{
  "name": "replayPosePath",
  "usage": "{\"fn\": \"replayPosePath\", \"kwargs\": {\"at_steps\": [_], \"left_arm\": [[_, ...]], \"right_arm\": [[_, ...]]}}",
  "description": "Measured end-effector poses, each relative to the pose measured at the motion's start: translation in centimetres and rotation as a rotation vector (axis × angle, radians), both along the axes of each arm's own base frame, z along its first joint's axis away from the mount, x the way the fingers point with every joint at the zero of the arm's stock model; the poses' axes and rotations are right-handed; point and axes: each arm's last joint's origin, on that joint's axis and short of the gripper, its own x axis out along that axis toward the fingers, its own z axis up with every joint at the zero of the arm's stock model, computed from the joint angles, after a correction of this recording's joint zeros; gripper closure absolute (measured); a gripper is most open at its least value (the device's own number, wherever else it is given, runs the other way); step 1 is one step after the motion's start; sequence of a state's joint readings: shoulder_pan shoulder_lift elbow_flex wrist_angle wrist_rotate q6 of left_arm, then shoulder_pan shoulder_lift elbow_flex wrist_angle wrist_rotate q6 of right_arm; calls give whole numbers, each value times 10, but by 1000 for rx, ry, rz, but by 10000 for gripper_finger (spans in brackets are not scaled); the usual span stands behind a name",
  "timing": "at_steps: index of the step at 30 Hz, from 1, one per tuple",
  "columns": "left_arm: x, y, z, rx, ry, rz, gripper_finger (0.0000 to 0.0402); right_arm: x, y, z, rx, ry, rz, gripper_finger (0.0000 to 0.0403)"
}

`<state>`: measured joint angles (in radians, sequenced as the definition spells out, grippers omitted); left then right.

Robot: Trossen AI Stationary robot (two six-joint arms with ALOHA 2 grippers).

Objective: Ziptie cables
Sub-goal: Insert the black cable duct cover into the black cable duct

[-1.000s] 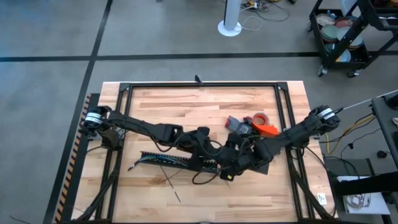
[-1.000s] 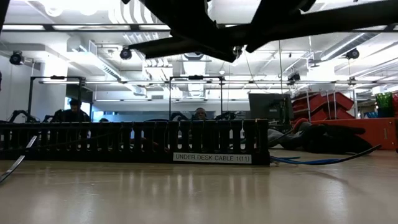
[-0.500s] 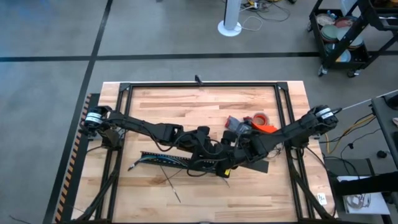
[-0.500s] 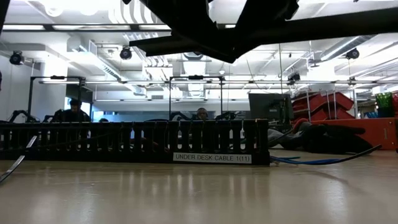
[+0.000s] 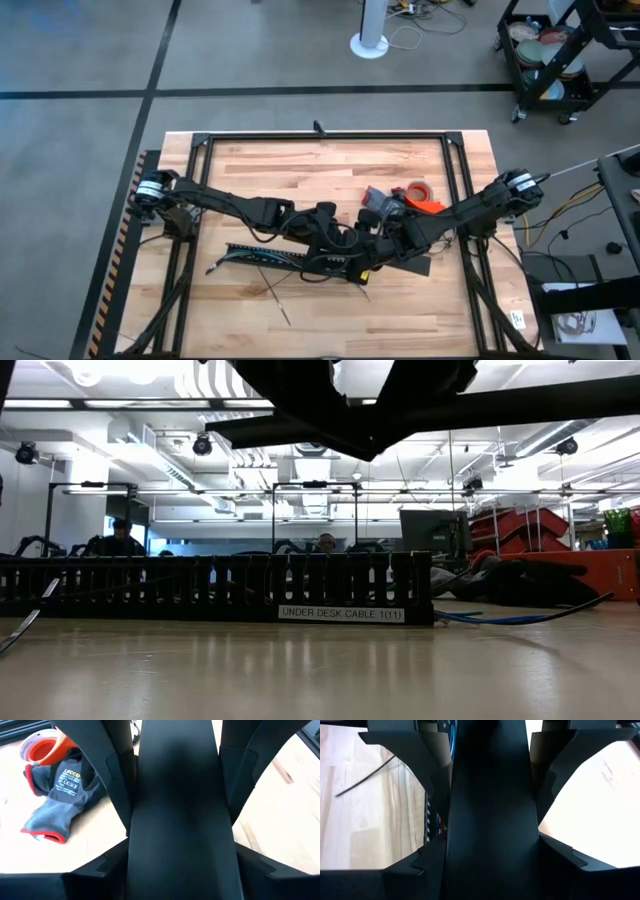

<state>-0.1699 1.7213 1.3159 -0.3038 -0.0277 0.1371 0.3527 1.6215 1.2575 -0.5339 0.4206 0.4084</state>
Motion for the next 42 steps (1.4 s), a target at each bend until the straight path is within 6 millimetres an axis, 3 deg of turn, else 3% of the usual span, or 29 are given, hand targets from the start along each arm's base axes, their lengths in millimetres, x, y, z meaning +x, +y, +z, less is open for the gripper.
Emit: {"fn": "replayPosePath", "kwargs": {"at_steps": [6, 15, 23, 29, 32, 35, 39, 42], "left_arm": [[-12, 2, 16, 5, 12, -8, 158], [-27, 4, 24, -5, 63, -10, 79], [-70, 11, 57, -29, 114, 18, 40], [-119, 19, 79, -92, 173, 91, 39], [-136, 19, 68, -144, 202, 98, 38], [-140, 19, 49, -189, 177, 104, 30], [-133, 18, 19, -199, 104, 93, 11], [-118, 15, 3, -198, -79, 42, 4]], "right_arm": [[0, 0, 4, 0, -18, -2, 189], [-3, 0, 4, 7, -3, -9, 189], [-16, 12, 0, 31, 60, -46, 189], [-33, 30, -2, 53, 116, -55, 189], [-44, 43, -2, 68, 141, -60, 189], [-55, 53, -2, 81, 169, -82, 189], [-69, 63, -3, 97, 201, -131, 189], [-74, 70, -3, 111, 189, -152, 189]]}}
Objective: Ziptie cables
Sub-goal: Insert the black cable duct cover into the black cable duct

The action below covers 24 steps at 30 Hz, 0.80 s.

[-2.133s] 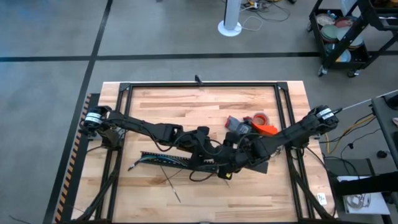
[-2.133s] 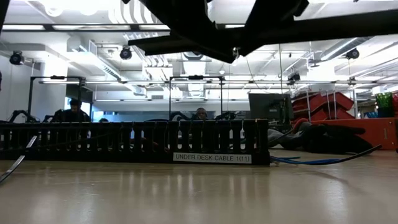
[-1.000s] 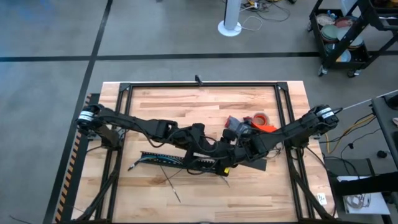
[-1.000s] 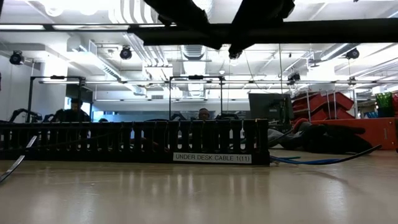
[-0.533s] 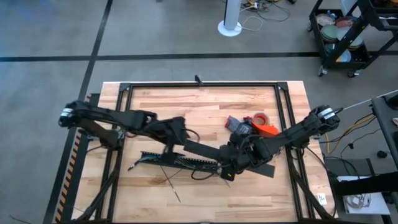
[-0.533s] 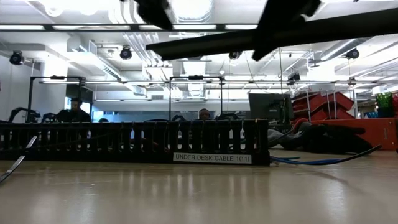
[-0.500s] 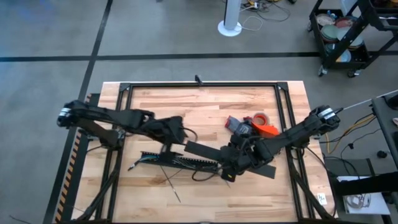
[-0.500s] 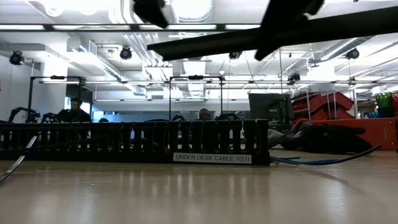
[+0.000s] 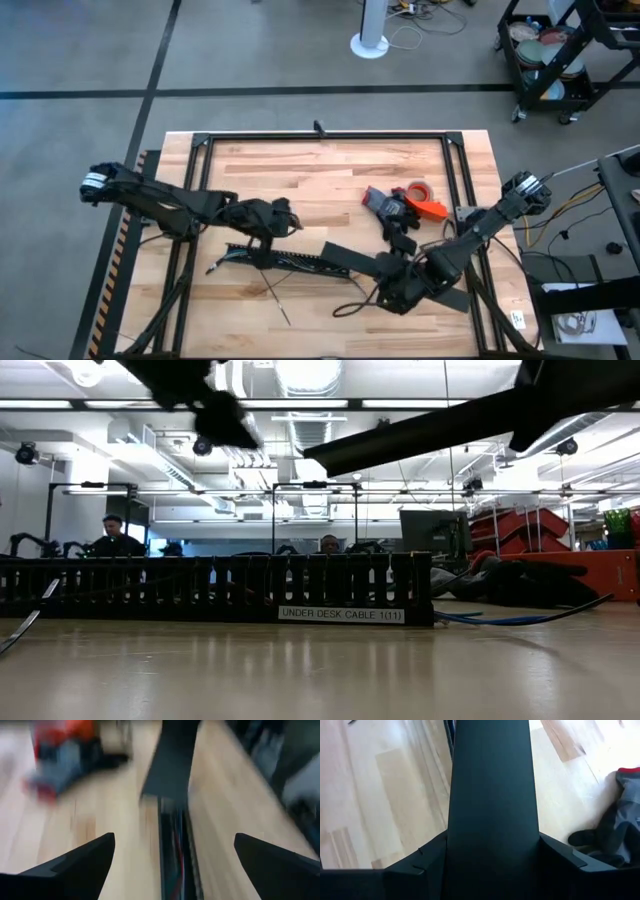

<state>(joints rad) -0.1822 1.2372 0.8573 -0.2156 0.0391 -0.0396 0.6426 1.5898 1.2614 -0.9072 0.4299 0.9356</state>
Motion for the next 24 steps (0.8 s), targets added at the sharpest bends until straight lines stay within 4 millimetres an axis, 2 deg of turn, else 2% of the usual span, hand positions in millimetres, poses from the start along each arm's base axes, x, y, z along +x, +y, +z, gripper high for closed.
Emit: {"fn": "replayPosePath", "kwargs": {"at_steps": [3, 6, 10, 15, 21, 24], "left_arm": [[17, -1, -6, -38, -185, 17, 9], [26, -2, -11, -50, -247, 65, 10], [39, -3, -27, -93, -233, 106, 9], [51, -12, -44, -139, -208, 26, 9], [57, -35, -75, 7, -146, -2, 10], [62, -39, -88, 50, -140, 14, 10]], "right_arm": [[-7, 7, 1, -5, -17, -7, 189], [-17, 14, 5, -6, -34, -18, 189], [-36, 22, 10, -40, -62, -43, 189], [-51, 31, 17, -36, -125, -53, 189], [-60, 30, 17, -51, -111, -99, 190], [-61, 28, 17, -61, -100, -117, 190]]}}
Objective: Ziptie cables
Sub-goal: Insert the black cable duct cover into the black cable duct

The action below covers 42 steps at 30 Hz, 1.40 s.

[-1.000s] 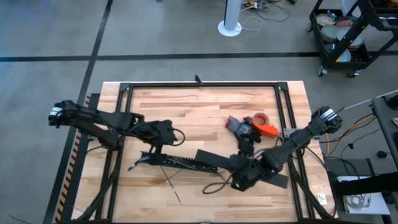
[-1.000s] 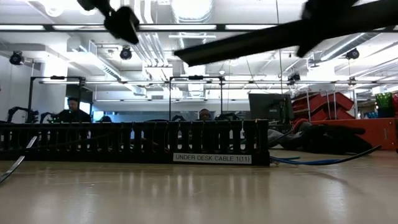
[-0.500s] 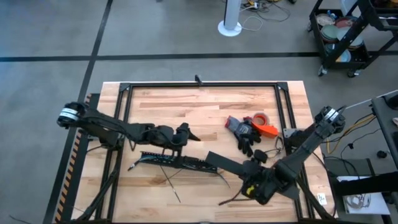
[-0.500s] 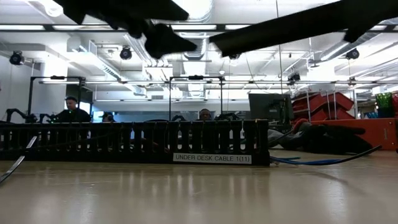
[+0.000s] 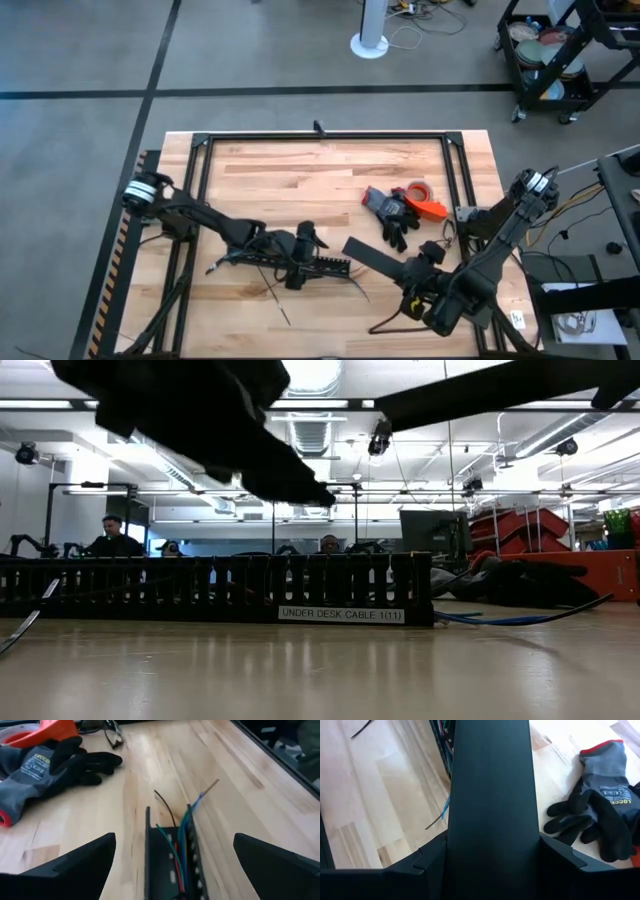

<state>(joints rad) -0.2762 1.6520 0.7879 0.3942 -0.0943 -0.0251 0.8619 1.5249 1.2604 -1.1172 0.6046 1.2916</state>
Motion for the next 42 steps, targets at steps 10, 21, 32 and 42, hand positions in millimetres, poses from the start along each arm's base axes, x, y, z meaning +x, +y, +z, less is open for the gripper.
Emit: {"fn": "replayPosePath", "kwargs": {"at_steps": [10, 21, 32, 42], "left_arm": [[26, -8, -19, 18, 14, -7, 10], [44, -15, -46, 6, 82, 25, 10], [41, -12, -67, 35, 150, 59, 14], [27, -10, -75, 51, 183, 32, 110]], "right_arm": [[-1, -1, -2, 1, 0, -12, 190], [-2, 0, -5, -1, 3, -8, 190], [0, 3, -11, 25, -16, 10, 190], [3, 6, -33, 61, -54, 82, 190]]}}
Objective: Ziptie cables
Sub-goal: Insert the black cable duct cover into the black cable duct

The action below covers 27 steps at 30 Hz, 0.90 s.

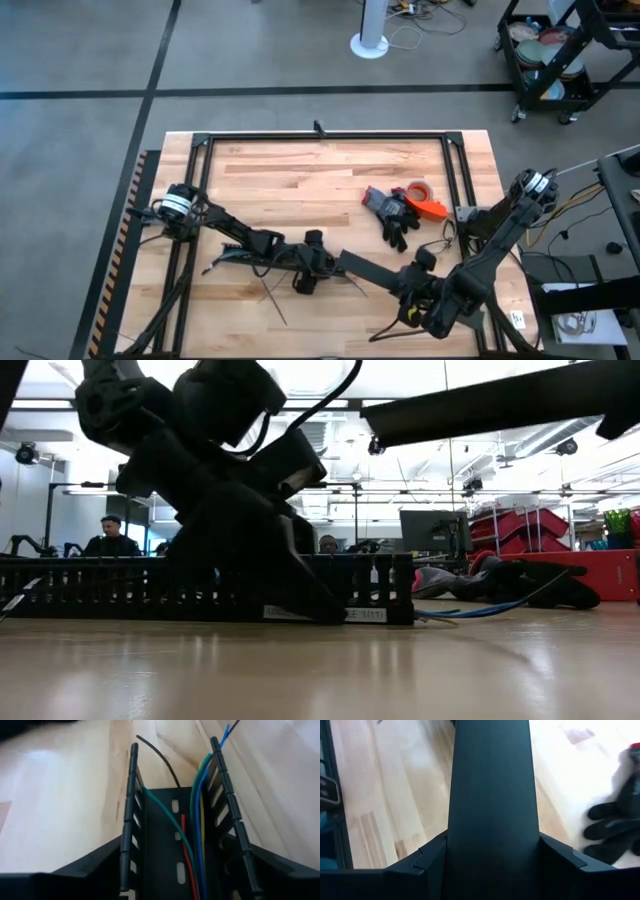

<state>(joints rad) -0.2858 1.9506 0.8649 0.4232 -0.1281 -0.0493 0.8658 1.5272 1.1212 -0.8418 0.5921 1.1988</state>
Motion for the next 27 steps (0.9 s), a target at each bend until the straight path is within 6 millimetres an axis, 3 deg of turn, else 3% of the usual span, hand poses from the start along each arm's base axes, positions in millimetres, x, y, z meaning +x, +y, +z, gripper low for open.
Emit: {"fn": "replayPosePath", "kwargs": {"at_steps": [7, 13, 20, 27], "left_arm": [[-28, 6, 7, 14, 77, -25, 157], [-47, 11, 7, 6, 91, -18, 162], [-48, 12, 6, -4, 90, -10, 152], [-46, 11, 8, -1, 88, -9, 167]], "right_arm": [[4, -8, -27, 8, -5, 52, 190], [9, -19, -41, -24, -8, 92, 190], [31, -14, -62, -47, 87, 120, 190], [41, -4, -61, -88, 117, 109, 190]]}}
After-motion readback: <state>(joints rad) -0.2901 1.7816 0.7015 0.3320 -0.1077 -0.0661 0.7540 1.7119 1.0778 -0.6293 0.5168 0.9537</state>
